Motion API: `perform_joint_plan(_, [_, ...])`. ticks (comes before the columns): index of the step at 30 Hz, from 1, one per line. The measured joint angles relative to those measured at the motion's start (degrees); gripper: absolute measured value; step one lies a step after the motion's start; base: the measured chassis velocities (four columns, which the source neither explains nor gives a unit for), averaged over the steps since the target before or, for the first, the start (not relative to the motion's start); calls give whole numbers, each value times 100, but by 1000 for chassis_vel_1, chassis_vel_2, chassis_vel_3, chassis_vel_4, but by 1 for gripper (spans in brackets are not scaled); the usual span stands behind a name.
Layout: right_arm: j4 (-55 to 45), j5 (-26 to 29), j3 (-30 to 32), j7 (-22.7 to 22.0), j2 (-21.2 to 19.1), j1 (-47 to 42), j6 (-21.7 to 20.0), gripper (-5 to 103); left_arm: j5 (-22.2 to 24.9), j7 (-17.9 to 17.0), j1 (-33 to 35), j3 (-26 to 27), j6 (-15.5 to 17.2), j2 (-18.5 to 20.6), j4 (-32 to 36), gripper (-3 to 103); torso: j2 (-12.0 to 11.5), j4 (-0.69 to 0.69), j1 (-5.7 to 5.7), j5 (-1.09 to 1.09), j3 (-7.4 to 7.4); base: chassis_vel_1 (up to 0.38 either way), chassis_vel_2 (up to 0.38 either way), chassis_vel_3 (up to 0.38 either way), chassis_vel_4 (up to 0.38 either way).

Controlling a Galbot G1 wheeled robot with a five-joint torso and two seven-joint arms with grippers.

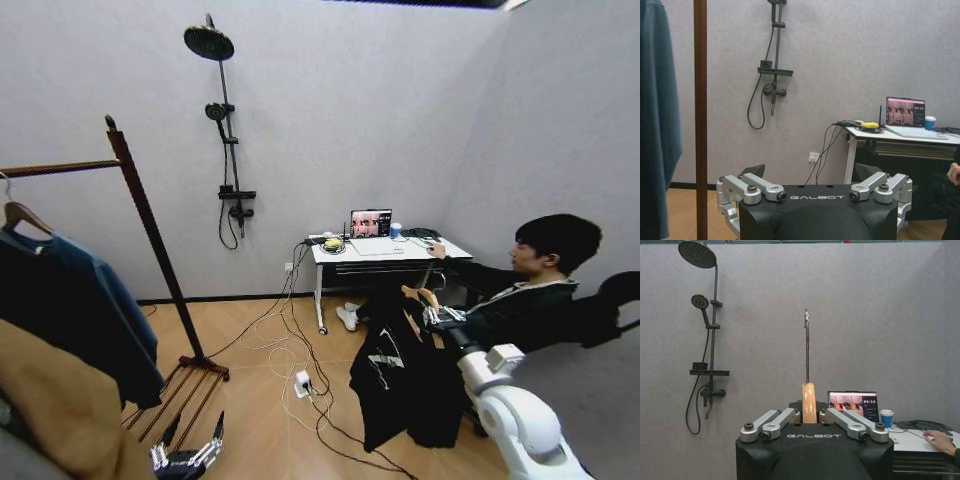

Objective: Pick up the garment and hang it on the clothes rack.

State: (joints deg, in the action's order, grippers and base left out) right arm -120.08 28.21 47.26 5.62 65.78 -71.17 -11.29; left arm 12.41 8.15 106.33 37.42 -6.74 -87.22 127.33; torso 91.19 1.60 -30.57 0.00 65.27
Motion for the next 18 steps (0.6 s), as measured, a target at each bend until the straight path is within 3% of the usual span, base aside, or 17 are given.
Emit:
perform_joint_plan(11, [-38, -74, -266, 108, 54, -67, 232, 10, 0, 2, 0, -3, 0, -1, 0, 100, -3, -2, -5, 3, 2, -306, 84, 311, -93])
perform_joint_plan(15, [-51, -171, -385, 187, 190, -170, 358, 10, 0, 0, -1, -3, 0, -1, 0, 100, -5, -1, -10, -1, 3, -176, 147, 245, -137])
perform_joint_plan(18, [42, -268, -467, 310, 320, -200, 514, 10, 0, -1, -1, 1, 0, 1, 0, 100, -5, -3, -8, -3, 3, -24, 92, 4, -59])
